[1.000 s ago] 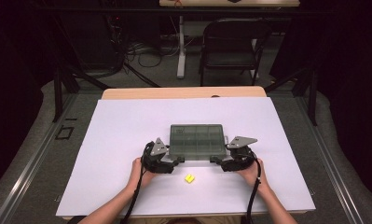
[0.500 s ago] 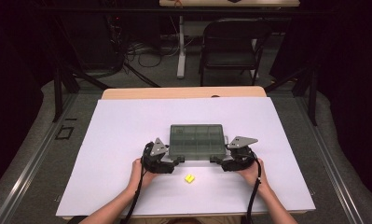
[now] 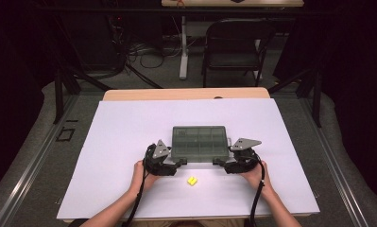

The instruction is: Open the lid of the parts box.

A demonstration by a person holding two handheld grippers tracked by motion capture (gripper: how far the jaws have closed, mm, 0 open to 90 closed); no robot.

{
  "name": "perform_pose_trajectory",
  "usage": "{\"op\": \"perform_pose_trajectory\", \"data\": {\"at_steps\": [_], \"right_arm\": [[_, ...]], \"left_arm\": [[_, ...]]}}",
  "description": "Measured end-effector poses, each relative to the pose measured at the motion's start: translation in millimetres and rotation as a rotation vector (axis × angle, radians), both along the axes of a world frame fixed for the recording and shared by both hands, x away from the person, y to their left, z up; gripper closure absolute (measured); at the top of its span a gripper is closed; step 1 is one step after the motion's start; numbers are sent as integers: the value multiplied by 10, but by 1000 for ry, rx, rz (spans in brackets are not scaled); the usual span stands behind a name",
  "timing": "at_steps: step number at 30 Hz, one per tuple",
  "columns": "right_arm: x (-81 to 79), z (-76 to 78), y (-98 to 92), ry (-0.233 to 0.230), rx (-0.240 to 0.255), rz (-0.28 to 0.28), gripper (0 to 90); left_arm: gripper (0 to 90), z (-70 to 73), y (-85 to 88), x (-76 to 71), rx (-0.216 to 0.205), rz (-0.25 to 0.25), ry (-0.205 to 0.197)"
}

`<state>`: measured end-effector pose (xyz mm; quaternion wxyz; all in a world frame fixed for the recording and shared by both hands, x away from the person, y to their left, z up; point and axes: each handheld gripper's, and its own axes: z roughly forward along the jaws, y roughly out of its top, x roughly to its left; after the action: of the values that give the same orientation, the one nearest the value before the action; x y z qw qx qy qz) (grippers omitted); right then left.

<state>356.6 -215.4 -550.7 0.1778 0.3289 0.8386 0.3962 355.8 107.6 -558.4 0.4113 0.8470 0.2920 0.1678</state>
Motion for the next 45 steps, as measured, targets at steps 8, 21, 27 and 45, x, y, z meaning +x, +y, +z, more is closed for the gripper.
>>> {"op": "perform_pose_trajectory", "data": {"at_steps": [8, 21, 27, 45], "right_arm": [[1, 1, -7, -3, 5, 1, 269], [-12, 10, -22, -7, 17, -1, 281], [-20, 16, -25, -17, 23, -6, 294], [-43, 30, -56, -26, 38, -9, 340]], "left_arm": [[296, 6, 13, -2, -9, -4, -3], [316, 16, 20, -18, -10, 0, -20], [322, 21, 26, -22, -16, 0, -24], [298, 31, 23, -34, -8, -13, -46]]}}
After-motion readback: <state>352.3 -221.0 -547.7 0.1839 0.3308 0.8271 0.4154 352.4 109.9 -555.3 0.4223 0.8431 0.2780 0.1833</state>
